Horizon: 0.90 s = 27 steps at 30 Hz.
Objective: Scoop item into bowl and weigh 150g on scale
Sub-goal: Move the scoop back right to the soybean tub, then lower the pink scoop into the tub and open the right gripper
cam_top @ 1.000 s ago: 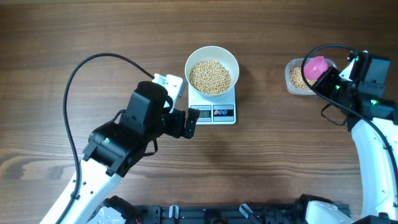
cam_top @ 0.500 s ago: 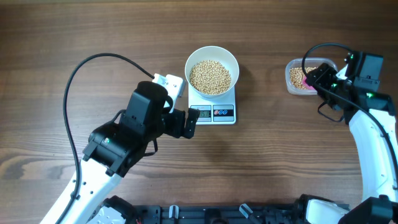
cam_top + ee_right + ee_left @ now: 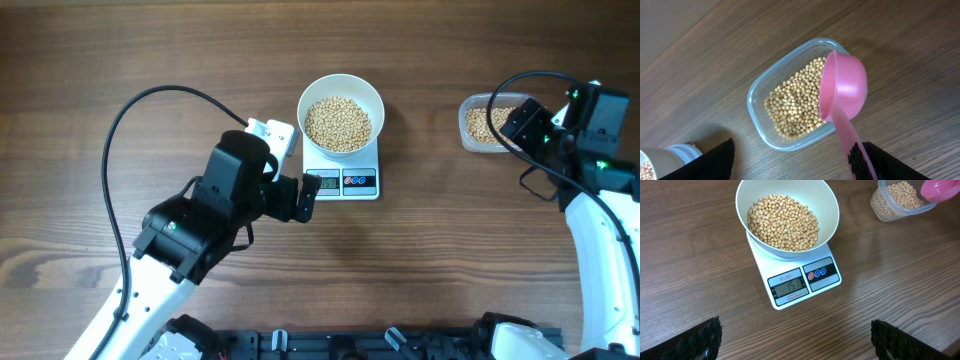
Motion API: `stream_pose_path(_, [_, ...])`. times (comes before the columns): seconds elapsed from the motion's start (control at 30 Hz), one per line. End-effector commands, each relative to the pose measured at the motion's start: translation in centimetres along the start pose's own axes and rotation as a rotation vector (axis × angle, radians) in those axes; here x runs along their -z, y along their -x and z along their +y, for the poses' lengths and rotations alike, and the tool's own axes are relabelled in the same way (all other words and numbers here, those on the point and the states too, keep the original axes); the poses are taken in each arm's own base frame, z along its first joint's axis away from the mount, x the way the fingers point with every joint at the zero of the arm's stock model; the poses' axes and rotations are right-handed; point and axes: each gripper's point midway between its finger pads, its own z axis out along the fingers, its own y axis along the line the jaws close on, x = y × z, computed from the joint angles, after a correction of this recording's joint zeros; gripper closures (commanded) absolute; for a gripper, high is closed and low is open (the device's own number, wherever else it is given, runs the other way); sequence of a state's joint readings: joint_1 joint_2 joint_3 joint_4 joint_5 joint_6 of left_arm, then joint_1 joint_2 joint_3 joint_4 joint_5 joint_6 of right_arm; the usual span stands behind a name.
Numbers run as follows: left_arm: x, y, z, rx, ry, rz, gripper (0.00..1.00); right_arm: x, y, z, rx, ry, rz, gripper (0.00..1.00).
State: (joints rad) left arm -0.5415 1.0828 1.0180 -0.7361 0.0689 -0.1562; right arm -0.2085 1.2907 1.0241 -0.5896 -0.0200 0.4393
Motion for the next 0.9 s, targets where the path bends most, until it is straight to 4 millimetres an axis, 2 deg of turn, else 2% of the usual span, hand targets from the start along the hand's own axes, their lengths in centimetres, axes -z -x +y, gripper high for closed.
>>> stream_pose_path(0.0, [0.0, 0.2, -0.1, 0.012, -0.006, -0.003, 0.00, 0.6, 0.7, -0.1, 0.019, -0.006, -0.033, 0.19])
stream_pose_path(0.23, [0.0, 0.2, -0.1, 0.012, -0.006, -0.003, 0.00, 0.9, -0.2, 3.2, 0.024, 0.182, 0.027, 0.22])
stream_pose_path(0.47, [0.0, 0.2, -0.1, 0.012, -0.006, -0.003, 0.00, 1.1, -0.6, 4.1, 0.026, 0.236, 0.051, 0.25])
stream_pose_path(0.5, [0.0, 0.2, -0.1, 0.012, -0.006, -0.003, 0.00, 1.1, -0.7, 4.2, 0.026, 0.243, 0.054, 0.39])
stream_pose_path(0.53, [0.0, 0.2, -0.1, 0.012, -0.006, -0.003, 0.00, 1.2, -0.7, 4.3, 0.026, 0.250, 0.057, 0.45])
stream_pose_path(0.8, [0.0, 0.2, -0.1, 0.012, -0.006, -0.003, 0.00, 1.2, -0.7, 4.4, 0.026, 0.252, 0.057, 0.44])
stream_pose_path(0.87, [0.0, 0.2, -0.1, 0.012, -0.006, -0.003, 0.00, 1.2, -0.7, 4.4, 0.026, 0.252, 0.057, 0.37])
